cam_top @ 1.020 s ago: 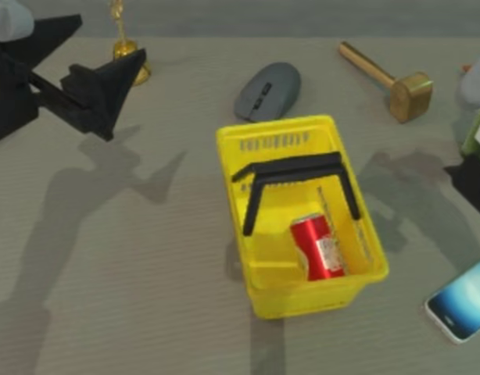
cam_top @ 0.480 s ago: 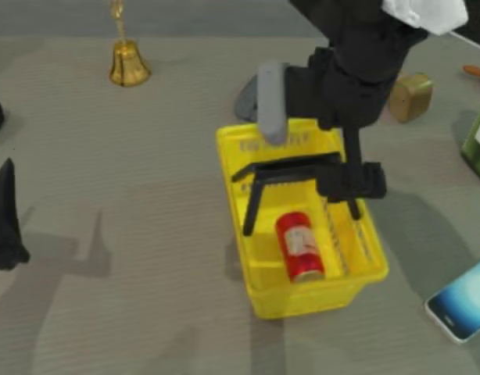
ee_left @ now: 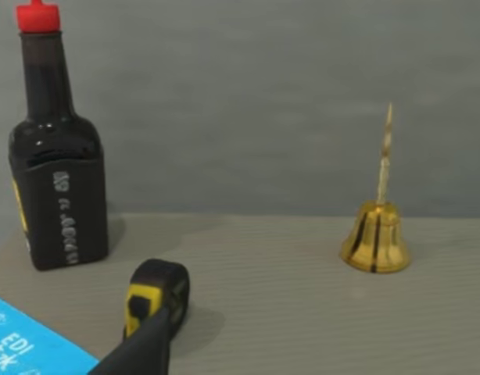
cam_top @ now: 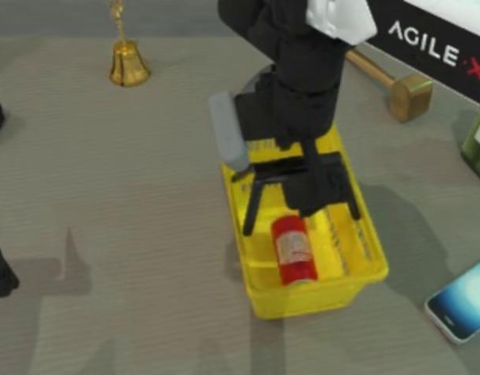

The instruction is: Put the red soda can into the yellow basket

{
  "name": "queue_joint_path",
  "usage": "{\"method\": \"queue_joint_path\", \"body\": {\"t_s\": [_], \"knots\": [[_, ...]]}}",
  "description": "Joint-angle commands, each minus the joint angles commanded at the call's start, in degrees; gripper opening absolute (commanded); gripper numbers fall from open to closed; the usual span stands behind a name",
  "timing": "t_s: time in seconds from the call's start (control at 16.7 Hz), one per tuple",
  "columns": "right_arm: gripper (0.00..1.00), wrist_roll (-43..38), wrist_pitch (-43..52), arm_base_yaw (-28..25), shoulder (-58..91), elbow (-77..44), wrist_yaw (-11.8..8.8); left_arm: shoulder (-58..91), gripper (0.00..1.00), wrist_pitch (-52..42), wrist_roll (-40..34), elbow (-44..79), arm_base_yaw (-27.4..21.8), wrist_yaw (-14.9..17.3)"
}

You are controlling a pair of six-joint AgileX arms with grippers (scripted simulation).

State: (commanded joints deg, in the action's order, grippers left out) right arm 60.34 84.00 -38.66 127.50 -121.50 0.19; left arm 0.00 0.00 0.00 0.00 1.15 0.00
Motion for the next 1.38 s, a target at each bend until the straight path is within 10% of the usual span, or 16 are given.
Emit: {"method": "queue_joint_path", "body": {"t_s": [0.72,1.38], "knots": [[1.00,-0.03,-4.89,-0.04,-0.54,5.43,0.00,0.00,1.00,0.00,0.00,0.00,0.00,0.00],[0.17,-0.03,-4.89,-0.04,-0.54,5.43,0.00,0.00,1.00,0.00,0.00,0.00,0.00,0.00]]}}
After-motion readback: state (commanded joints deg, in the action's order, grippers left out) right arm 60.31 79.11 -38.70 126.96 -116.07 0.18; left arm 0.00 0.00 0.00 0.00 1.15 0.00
